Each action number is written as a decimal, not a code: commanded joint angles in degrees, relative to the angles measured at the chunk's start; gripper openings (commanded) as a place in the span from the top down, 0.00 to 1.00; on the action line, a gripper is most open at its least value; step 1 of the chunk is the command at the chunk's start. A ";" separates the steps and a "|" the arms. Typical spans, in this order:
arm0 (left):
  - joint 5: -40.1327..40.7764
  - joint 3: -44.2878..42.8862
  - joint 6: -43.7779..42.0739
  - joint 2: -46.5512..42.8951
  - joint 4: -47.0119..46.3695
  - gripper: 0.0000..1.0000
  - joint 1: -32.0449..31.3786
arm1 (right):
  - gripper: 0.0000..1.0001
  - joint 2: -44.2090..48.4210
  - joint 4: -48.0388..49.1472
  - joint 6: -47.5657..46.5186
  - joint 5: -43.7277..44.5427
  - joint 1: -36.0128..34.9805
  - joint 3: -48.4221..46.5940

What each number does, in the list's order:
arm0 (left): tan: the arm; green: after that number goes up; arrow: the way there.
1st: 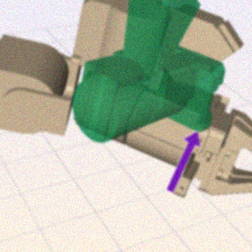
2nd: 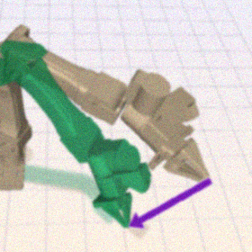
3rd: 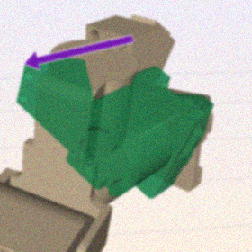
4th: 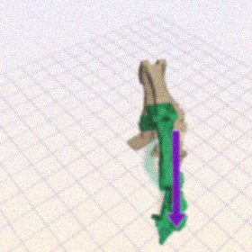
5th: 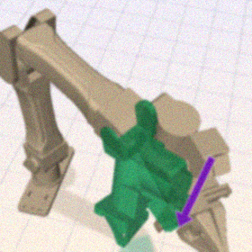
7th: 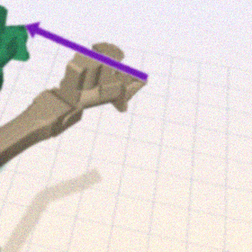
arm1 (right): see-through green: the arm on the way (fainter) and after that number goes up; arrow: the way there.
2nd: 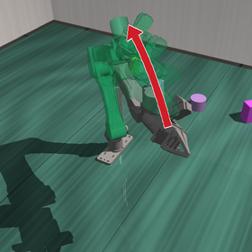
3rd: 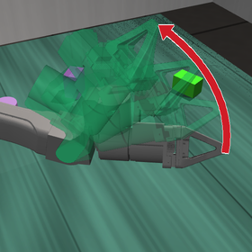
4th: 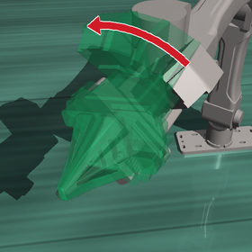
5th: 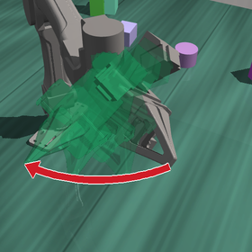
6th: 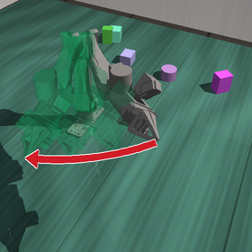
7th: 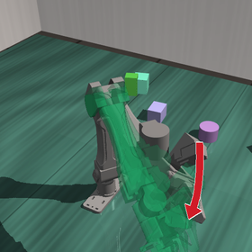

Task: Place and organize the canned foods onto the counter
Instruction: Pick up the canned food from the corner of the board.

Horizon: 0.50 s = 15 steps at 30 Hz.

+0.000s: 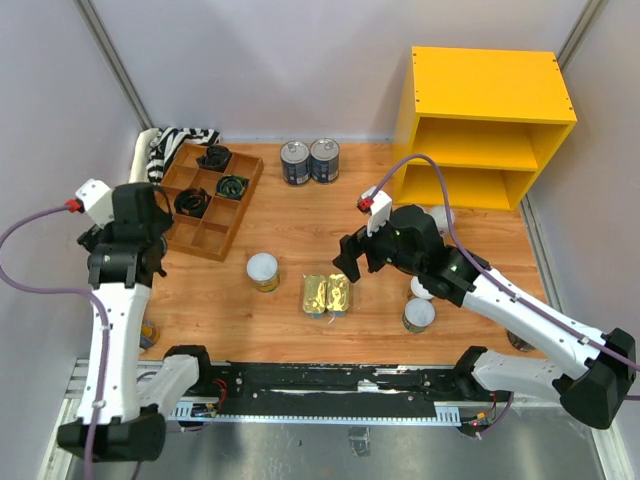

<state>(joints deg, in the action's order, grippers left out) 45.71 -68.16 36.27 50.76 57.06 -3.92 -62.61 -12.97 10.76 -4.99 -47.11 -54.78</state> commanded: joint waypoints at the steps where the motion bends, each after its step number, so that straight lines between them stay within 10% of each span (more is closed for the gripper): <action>1: -22.93 0.89 -5.46 3.61 -13.40 0.00 16.35 | 0.01 1.16 2.72 0.60 -1.46 -1.71 -0.17; 15: -14.64 7.45 2.27 1.94 -7.03 0.00 32.04 | 0.01 1.35 3.74 3.38 -4.74 -5.55 2.73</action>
<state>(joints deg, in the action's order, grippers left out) 26.30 -64.18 32.34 51.35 48.10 26.15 -61.73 -9.52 13.47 -9.63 -50.17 -52.42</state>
